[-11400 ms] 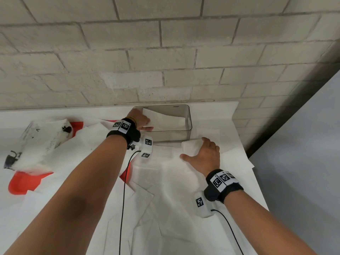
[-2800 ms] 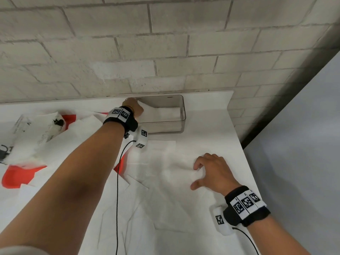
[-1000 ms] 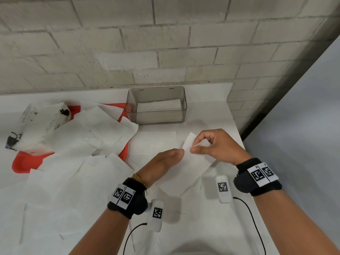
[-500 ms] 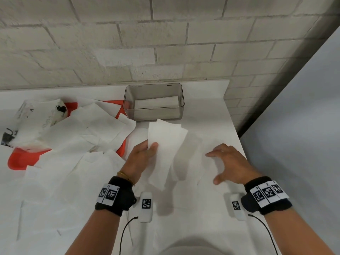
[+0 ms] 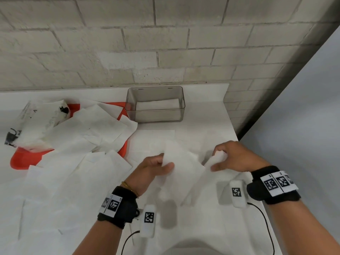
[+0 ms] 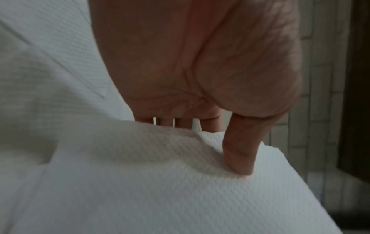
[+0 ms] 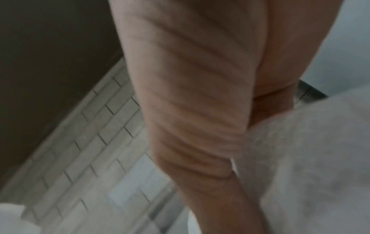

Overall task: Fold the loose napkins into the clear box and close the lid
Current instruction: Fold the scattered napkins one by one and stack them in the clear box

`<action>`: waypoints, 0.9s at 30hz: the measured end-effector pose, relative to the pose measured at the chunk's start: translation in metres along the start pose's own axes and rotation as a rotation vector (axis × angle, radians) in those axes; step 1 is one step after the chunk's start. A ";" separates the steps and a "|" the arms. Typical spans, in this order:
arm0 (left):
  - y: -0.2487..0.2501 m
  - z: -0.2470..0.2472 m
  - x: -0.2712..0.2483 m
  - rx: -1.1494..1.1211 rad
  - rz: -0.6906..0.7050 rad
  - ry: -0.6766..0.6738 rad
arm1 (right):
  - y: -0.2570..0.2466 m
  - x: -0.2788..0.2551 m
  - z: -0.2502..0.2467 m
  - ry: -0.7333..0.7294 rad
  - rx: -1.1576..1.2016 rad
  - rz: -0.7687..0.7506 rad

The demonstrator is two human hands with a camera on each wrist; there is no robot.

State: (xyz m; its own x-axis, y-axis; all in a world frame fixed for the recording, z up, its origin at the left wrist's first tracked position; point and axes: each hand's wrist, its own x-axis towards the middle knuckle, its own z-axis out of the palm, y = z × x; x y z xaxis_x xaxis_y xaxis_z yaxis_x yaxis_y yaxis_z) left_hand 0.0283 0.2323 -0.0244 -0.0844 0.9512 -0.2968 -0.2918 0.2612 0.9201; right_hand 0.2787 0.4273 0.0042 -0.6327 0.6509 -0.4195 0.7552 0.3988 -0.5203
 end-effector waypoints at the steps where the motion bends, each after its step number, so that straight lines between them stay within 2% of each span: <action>1: -0.001 0.006 0.002 0.058 0.014 -0.047 | -0.008 -0.003 -0.006 0.013 0.027 -0.026; 3: -0.002 0.019 0.009 0.181 0.057 -0.104 | -0.028 -0.011 -0.018 0.030 0.077 -0.093; 7: 0.004 0.039 0.022 0.305 0.116 -0.071 | -0.056 -0.023 -0.027 0.067 0.198 -0.224; 10: 0.016 0.045 0.024 0.273 0.104 0.052 | -0.061 -0.024 -0.025 0.115 0.379 -0.192; 12: 0.022 0.041 0.026 0.347 0.145 0.125 | -0.060 -0.026 -0.024 0.085 0.535 -0.172; 14: 0.027 0.034 0.029 0.541 0.233 0.163 | -0.061 -0.029 -0.022 0.011 0.656 -0.173; 17: 0.040 0.026 0.032 0.829 0.360 0.154 | -0.059 -0.024 -0.013 -0.041 0.601 -0.212; 20: 0.055 0.017 0.031 0.976 0.379 0.101 | -0.055 -0.009 0.009 0.088 0.603 -0.176; 23: 0.060 -0.001 0.025 0.970 0.287 0.161 | -0.046 0.003 0.032 0.161 0.764 -0.168; 27: 0.040 -0.032 0.007 0.680 0.263 0.275 | -0.034 0.012 0.054 0.171 0.891 -0.115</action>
State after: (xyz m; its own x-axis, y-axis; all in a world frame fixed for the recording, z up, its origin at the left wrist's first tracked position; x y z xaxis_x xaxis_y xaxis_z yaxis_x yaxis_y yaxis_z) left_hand -0.0144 0.2444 0.0025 -0.3287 0.9442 -0.0183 0.4117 0.1608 0.8970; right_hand 0.2359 0.3865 -0.0233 -0.6082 0.7530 -0.2511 0.2328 -0.1333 -0.9634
